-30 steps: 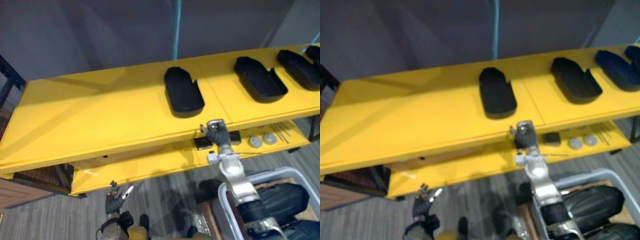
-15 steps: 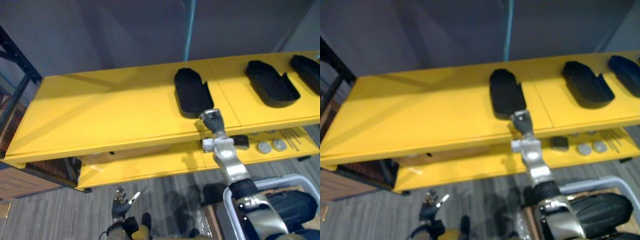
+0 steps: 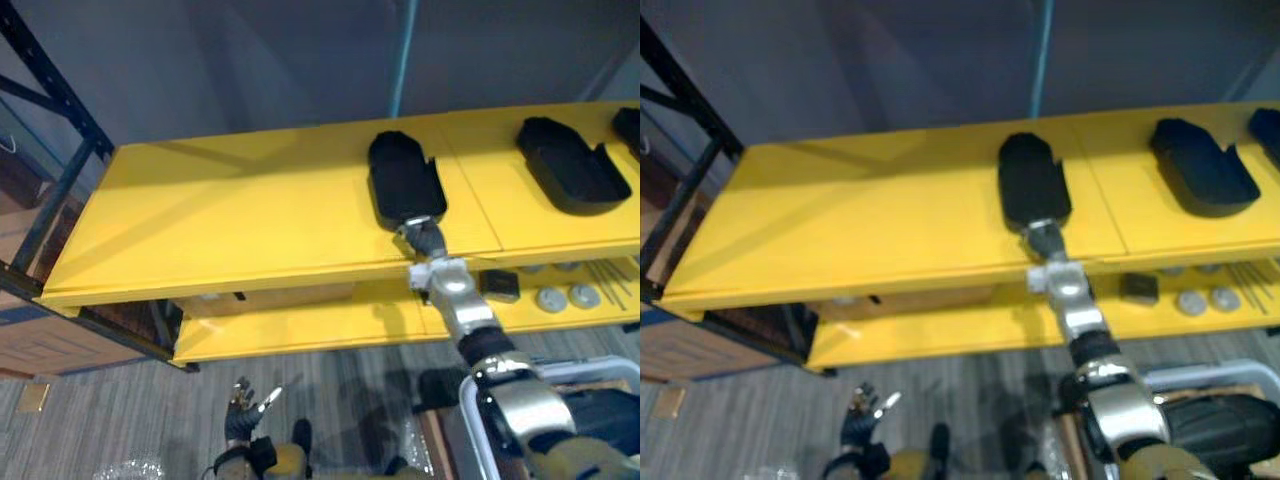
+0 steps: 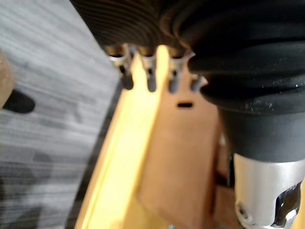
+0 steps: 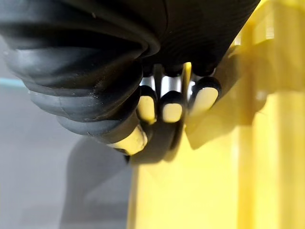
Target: Walk over and take plastic housings, then place them on the shelf
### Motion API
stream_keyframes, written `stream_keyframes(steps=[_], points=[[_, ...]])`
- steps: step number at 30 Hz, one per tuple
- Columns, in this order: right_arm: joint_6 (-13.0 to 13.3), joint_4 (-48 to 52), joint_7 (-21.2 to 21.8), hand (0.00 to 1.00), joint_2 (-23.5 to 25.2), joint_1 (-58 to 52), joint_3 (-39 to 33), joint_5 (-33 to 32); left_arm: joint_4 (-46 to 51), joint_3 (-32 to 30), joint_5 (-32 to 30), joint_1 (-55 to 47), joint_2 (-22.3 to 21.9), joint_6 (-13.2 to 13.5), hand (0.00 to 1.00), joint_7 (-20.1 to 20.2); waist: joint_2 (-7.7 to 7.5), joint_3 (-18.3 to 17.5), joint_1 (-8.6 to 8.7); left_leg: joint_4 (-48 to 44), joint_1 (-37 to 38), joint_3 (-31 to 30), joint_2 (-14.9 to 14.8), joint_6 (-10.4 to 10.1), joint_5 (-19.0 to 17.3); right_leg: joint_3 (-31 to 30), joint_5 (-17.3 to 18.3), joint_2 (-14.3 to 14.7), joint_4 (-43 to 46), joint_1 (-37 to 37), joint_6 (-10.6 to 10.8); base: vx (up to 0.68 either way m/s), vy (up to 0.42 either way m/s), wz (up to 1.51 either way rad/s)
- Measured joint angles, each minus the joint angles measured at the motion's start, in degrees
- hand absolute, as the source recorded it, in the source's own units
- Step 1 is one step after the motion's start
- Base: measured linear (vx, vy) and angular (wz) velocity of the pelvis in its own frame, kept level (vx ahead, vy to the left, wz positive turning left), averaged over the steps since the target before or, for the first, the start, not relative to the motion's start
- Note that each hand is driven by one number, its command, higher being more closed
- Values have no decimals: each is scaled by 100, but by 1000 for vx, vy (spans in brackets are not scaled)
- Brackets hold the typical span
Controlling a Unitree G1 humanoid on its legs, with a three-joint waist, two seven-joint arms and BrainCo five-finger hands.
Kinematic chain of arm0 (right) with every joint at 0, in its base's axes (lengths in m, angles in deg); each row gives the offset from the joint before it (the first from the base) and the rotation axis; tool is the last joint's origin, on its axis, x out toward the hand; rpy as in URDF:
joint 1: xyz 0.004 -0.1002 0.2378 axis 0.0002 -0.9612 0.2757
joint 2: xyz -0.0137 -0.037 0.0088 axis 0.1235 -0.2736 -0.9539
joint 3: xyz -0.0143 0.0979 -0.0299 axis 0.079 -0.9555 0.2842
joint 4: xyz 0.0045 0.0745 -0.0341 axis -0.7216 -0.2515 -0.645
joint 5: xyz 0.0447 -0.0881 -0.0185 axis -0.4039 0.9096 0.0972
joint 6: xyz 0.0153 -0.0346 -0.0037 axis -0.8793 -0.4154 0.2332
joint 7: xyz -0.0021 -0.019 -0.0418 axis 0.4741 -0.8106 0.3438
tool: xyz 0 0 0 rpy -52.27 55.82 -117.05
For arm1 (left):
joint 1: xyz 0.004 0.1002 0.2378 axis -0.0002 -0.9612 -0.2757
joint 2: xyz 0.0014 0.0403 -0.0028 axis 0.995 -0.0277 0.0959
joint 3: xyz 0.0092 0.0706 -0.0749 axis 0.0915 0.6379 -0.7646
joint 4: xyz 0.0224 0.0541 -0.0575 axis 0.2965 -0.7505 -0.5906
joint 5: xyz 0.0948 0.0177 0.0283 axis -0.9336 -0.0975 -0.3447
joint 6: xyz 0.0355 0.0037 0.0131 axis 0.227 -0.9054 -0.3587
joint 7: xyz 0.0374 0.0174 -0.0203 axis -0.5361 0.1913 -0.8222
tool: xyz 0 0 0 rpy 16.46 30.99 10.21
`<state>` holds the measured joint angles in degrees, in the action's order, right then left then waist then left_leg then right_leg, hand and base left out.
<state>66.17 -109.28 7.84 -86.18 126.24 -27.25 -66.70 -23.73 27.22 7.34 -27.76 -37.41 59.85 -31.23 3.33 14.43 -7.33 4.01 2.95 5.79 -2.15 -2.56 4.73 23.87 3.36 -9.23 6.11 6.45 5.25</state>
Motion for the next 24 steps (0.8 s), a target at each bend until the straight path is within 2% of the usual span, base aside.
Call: stream_keyframes(steps=[4,6,13,19,22,23,24], points=[[23,-262,-3,100,-126,315,-2,5,0,30,42,92,0,2,0,-15,77,122,-24,30,0,-29,4,-3,30,29,101,-47,180,-70,-4,-2,-8,3],[124,-402,-2,100,-158,396,-2,7,0,31,49,107,0,3,0,-35,84,139,-46,32,-24,-38,6,-10,37,41,177,-80,317,-149,1,1,-20,4],[235,-781,10,100,-287,710,-4,14,-2,43,94,172,-26,7,0,-35,131,211,-134,28,-32,-74,23,-32,65,55,395,-171,673,-290,-19,4,-13,1],[343,-902,10,100,-380,896,-4,22,-2,201,95,179,-50,8,0,-8,235,293,-138,-27,-101,-126,68,-36,68,75,521,-273,885,-422,-8,-14,-7,3],[369,-895,3,100,-380,896,0,73,-2,205,94,181,-49,9,0,8,234,295,-138,-25,-101,-136,69,-36,68,82,549,-283,917,-434,-19,-6,-2,2],[368,-873,-5,0,-378,890,0,82,-2,206,94,180,-50,10,0,9,234,295,-137,-22,-101,-131,68,-36,68,78,549,-282,913,-436,-19,10,-16,-3],[365,-745,-30,0,-369,841,-1,111,-2,202,94,181,-49,13,0,10,233,295,-133,-10,-97,-112,63,-36,68,58,545,-272,900,-443,-17,17,-12,-7]])
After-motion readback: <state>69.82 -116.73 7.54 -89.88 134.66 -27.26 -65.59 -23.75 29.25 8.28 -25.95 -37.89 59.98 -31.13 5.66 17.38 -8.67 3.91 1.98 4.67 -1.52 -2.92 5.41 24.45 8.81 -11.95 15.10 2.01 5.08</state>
